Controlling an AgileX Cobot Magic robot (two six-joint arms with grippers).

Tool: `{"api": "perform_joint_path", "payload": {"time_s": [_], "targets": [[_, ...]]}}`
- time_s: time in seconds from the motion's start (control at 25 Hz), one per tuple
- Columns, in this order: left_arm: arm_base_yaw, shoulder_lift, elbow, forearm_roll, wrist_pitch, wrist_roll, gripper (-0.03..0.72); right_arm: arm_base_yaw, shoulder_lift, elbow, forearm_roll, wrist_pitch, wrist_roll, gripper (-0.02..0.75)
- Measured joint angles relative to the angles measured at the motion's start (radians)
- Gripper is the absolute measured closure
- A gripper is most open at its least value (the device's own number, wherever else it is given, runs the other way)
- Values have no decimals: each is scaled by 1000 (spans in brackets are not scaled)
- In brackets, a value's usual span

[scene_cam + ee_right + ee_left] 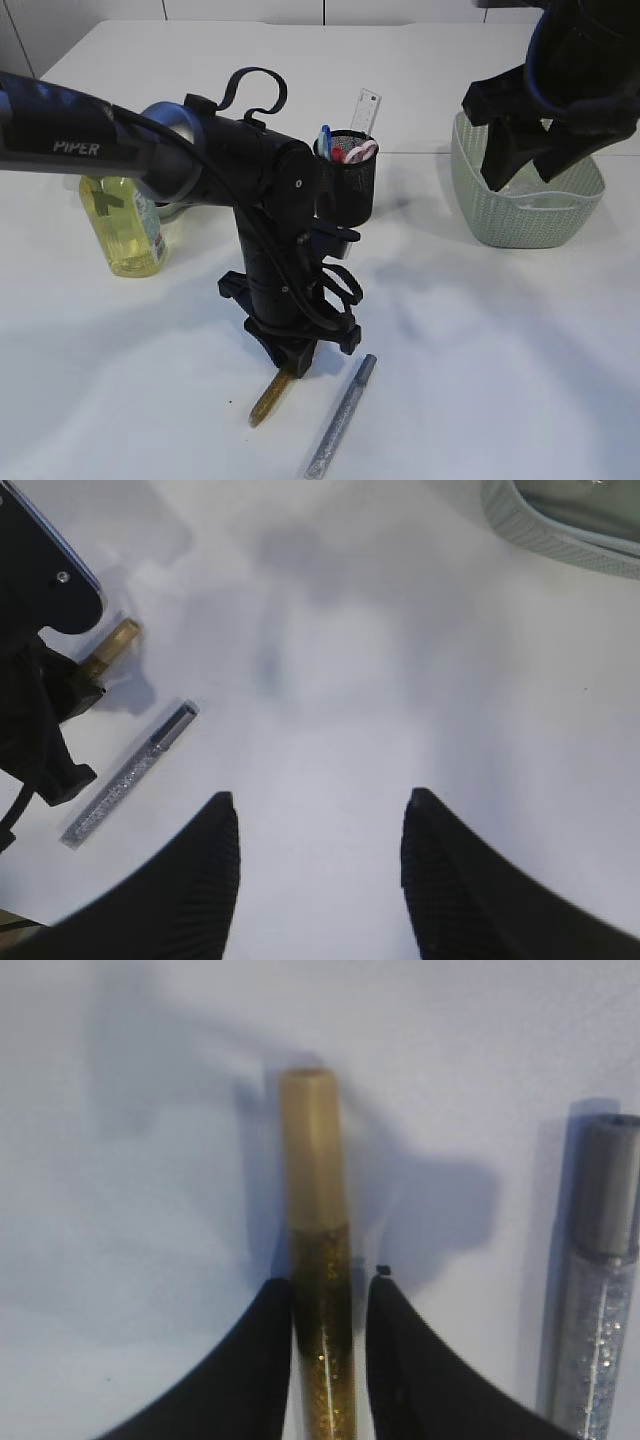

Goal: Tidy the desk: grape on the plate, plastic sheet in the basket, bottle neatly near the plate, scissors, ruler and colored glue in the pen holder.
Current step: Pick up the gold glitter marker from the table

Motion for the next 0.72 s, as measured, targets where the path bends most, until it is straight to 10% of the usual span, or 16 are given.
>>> {"api": "perform_joint_path", "payload": {"time_s": [0.72], "targets": [[0,0,-2,21,-2,0,612,0,0,0,0,0,0,321]]}}
